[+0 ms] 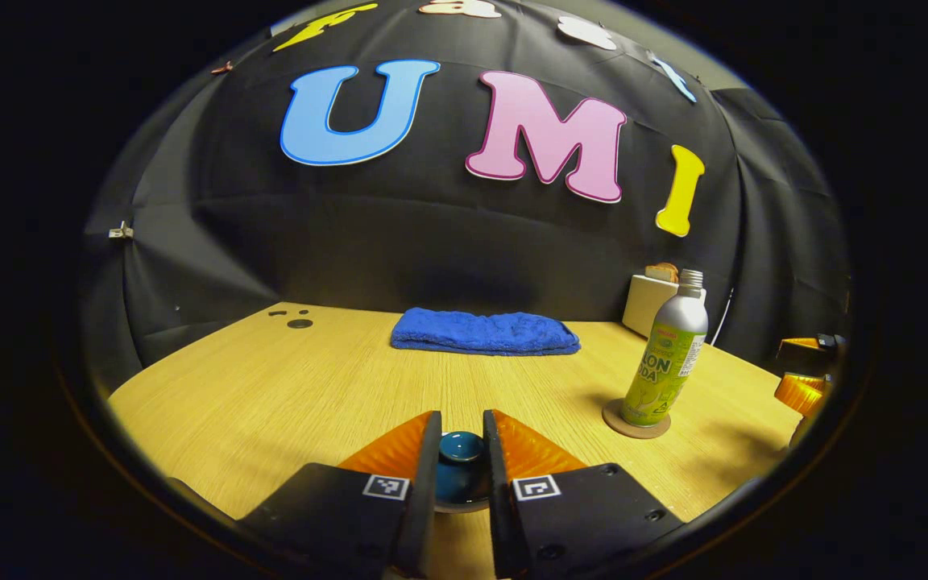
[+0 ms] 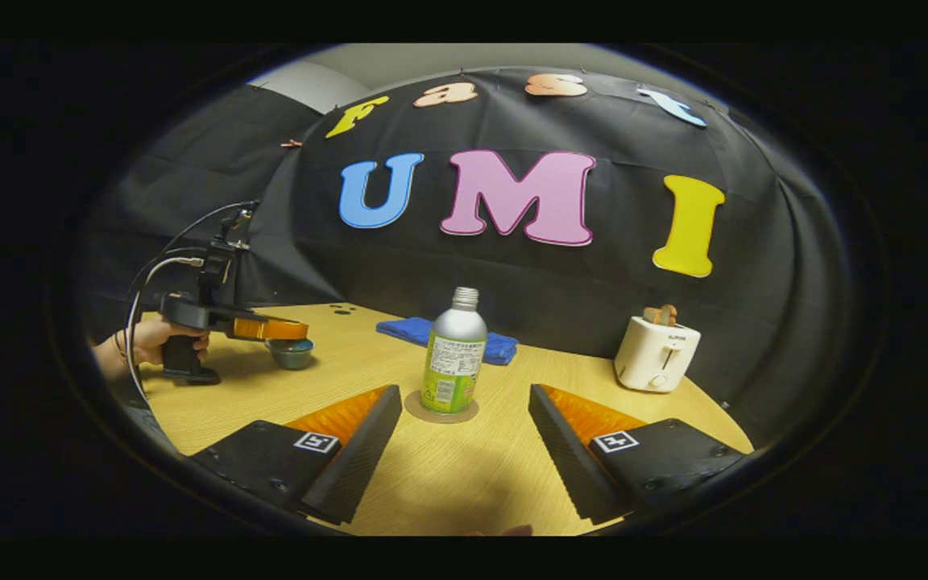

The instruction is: Open the teacup lid with one hand, grasp the water bottle and pour water into the teacup with the other hand; after pouring, place the water bottle on the coaster and then close the teacup lid.

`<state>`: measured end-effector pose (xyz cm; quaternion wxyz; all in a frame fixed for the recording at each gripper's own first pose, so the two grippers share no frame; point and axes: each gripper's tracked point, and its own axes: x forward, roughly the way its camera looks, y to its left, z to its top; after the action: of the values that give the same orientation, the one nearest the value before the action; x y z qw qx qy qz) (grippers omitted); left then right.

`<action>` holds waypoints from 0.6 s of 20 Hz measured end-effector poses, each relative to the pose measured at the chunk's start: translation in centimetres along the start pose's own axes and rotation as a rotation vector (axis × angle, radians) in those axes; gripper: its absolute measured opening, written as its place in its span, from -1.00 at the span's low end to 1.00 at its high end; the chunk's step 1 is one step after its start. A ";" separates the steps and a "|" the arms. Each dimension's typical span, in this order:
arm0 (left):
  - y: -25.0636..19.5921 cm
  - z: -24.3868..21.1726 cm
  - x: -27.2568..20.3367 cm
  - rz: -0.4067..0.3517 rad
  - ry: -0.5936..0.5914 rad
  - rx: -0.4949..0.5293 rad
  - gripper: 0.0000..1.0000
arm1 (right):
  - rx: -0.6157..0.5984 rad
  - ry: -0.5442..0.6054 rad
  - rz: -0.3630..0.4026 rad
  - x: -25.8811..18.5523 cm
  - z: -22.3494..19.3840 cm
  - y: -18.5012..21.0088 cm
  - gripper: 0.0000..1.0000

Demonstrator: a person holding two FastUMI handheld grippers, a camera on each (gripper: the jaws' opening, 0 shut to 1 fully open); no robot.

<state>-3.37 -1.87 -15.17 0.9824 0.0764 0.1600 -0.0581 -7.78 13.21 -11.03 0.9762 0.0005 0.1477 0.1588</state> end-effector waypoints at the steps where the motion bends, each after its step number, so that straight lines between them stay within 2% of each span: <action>1: 0.1 -0.1 0.0 0.007 0.003 0.001 -0.33 | 0.002 -0.004 -0.003 -0.1 0.1 -0.2 0.96; 6: 0.1 -0.4 0.2 0.026 0.023 0.020 -0.30 | 0.004 -0.011 -0.007 -0.5 0.6 -0.7 0.96; 7: 0.2 -0.5 0.1 0.028 0.026 0.023 -0.36 | 0.003 -0.012 -0.008 -0.5 0.7 -0.7 0.96; 9: 0.1 -0.5 0.1 0.027 0.025 0.018 -0.29 | 0.007 -0.012 -0.006 -0.6 0.7 -0.8 0.96; 11: 0.2 -0.3 0.1 0.027 0.018 0.004 0.01 | 0.019 -0.015 -0.004 -0.6 0.9 -0.8 0.96; 12: 0.4 -0.1 -0.2 0.031 0.006 -0.008 0.08 | 0.025 -0.017 -0.002 -0.7 1.1 -0.8 0.96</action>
<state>-3.58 -1.40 -15.17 0.9831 0.0750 0.1618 -0.0420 -7.83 12.28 -9.86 0.9775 0.0140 0.1413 0.1561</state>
